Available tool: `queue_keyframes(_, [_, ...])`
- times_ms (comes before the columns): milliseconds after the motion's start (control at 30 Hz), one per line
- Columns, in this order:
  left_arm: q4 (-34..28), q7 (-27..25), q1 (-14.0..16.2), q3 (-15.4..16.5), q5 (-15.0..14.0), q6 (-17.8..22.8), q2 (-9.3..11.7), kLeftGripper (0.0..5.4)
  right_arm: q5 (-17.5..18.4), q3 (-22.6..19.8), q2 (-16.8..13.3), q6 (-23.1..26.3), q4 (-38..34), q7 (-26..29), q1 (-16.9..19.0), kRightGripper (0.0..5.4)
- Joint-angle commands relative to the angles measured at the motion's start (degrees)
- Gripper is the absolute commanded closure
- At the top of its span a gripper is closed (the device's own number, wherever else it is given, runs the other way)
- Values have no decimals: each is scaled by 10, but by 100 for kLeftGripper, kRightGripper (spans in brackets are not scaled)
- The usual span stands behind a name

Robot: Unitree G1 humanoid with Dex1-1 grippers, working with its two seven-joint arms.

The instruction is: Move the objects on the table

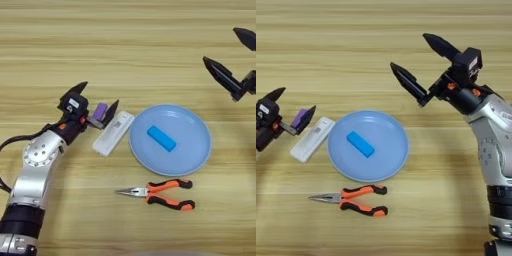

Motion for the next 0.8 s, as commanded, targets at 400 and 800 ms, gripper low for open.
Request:
queue_keyframes(400, [43,5,-27,-2,25,82,23,4,-4,2,6,-5,-2,3,3,0])
queue_keyframes(800, [83,9,-39,-9,51,83,32,4,1,3,7,0,-19,2,8,0])
